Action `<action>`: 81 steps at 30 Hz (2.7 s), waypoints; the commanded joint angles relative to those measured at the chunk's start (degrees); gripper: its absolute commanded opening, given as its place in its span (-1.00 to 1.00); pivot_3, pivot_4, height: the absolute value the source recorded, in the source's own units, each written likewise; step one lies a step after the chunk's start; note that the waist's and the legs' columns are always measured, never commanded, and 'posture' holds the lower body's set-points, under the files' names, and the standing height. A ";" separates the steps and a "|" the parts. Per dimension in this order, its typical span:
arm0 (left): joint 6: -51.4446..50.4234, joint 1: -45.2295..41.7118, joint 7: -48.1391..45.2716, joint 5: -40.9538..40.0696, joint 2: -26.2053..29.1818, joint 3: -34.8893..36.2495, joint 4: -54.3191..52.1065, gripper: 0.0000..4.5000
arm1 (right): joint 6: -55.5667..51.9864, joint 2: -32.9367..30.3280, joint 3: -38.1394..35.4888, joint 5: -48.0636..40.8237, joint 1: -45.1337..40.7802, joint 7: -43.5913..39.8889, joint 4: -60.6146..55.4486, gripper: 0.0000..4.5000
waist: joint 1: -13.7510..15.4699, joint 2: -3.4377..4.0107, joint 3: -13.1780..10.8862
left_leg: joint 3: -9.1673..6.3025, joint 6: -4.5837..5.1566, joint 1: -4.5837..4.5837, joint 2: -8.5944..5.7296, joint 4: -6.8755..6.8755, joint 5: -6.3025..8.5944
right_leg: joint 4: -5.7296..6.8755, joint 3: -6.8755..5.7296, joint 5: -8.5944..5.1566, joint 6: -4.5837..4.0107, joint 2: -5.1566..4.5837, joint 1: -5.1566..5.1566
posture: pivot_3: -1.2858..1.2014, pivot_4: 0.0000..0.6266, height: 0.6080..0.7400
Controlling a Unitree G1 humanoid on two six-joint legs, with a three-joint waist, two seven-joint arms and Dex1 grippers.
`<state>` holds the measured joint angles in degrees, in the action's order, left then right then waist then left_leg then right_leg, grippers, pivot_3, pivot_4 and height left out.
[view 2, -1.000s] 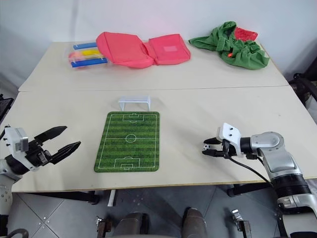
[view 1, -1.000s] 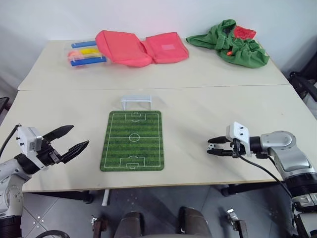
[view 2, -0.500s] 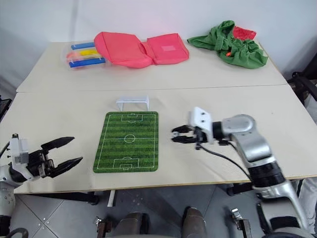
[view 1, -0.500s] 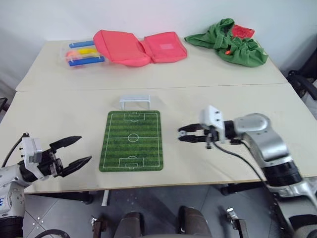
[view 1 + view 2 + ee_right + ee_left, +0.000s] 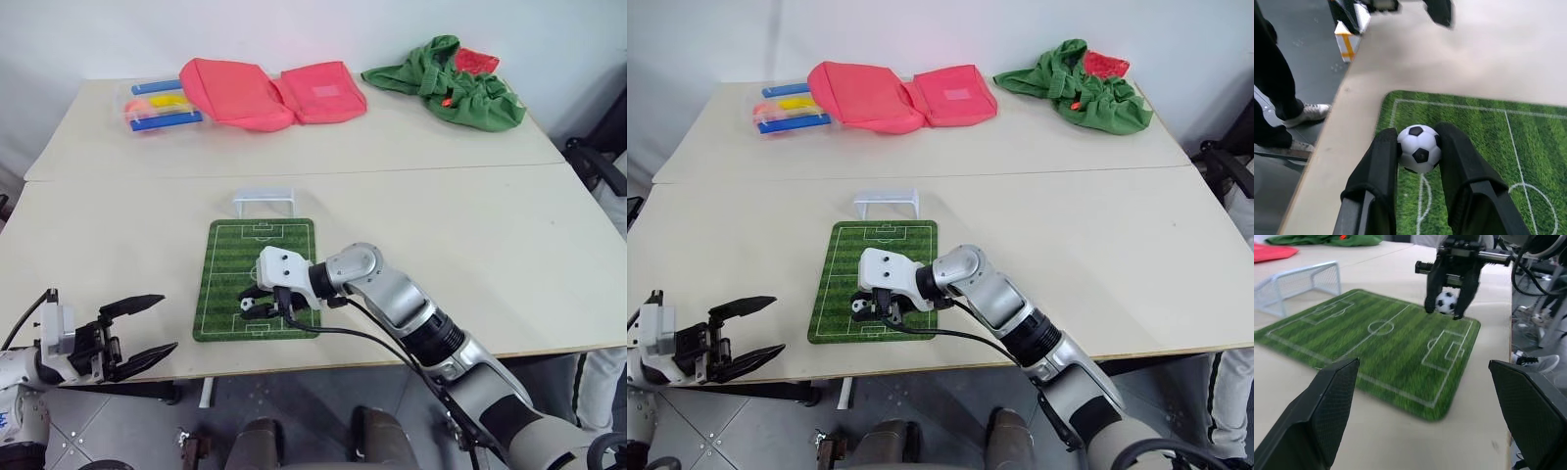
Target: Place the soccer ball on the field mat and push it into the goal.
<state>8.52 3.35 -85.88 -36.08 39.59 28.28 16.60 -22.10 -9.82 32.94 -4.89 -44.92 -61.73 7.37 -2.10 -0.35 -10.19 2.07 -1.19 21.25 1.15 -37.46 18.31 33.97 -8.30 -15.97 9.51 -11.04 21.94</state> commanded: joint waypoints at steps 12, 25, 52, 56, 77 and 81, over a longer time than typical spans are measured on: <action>1.18 3.78 3.14 -2.56 -0.97 4.82 -3.46 1.00 | 8.71 4.09 1.53 3.78 -0.74 -1.02 10.12 -0.62 | -0.05 0.01 0.00 | 0.13 -0.10 -0.01 0.21 0.01 0.06 | 0.02 0.04 0.01 -0.04 0.18 0.11 | 0.03 -0.52 1.00; 0.57 2.17 5.02 -2.60 -0.73 4.11 -3.44 1.00 | 9.68 3.94 -0.13 2.70 -0.04 -3.17 9.18 0.27 | -0.09 0.00 0.00 | 0.56 -0.31 0.02 0.60 -0.03 0.18 | 0.27 0.10 -0.08 -0.47 0.48 0.52 | 0.03 -0.52 1.00; -1.59 0.96 3.26 -2.69 -0.51 3.61 -3.33 1.00 | -11.12 2.93 3.35 -1.74 7.94 1.18 -14.48 -0.97 | -0.21 -0.03 0.02 | 0.75 -0.31 -0.02 0.64 -0.15 0.23 | 0.47 0.31 -0.08 -0.54 0.50 0.64 | 0.03 -0.52 1.00; -2.13 1.16 3.23 -2.77 -0.45 3.68 -3.76 1.00 | -9.68 3.92 3.64 -1.19 8.70 2.77 -10.46 -0.97 | -0.15 -0.05 0.03 | 0.76 -0.30 -0.02 0.64 -0.15 0.24 | 0.47 0.32 -0.08 -0.55 0.50 0.65 | 0.03 -0.52 1.00; -0.36 -6.84 5.11 -0.30 0.15 2.53 2.03 1.00 | 9.38 5.36 -22.55 -2.04 -17.78 17.48 25.42 -0.97 | -1.38 -0.05 0.00 | 0.89 -0.31 -0.01 0.65 -0.05 0.27 | 0.61 0.43 -0.08 -0.57 0.51 0.83 | 0.03 -0.52 1.00; -3.16 -7.29 10.59 -0.28 -0.08 3.37 2.51 1.00 | 5.70 0.99 -24.38 -5.16 -12.22 13.17 15.74 -0.97 | -1.34 -0.05 0.00 | 0.91 -0.31 0.00 0.65 0.00 0.27 | 0.55 0.42 -0.08 -0.57 0.50 0.84 | 0.03 -0.52 1.00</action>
<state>6.24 -4.01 -77.40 -36.21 38.95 30.42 18.96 -15.48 -7.63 10.40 -7.97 -57.85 -46.67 28.29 -3.44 -0.39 -10.19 2.99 -1.50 21.25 1.80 -37.47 18.58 34.52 -7.87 -16.05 8.95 -10.54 22.78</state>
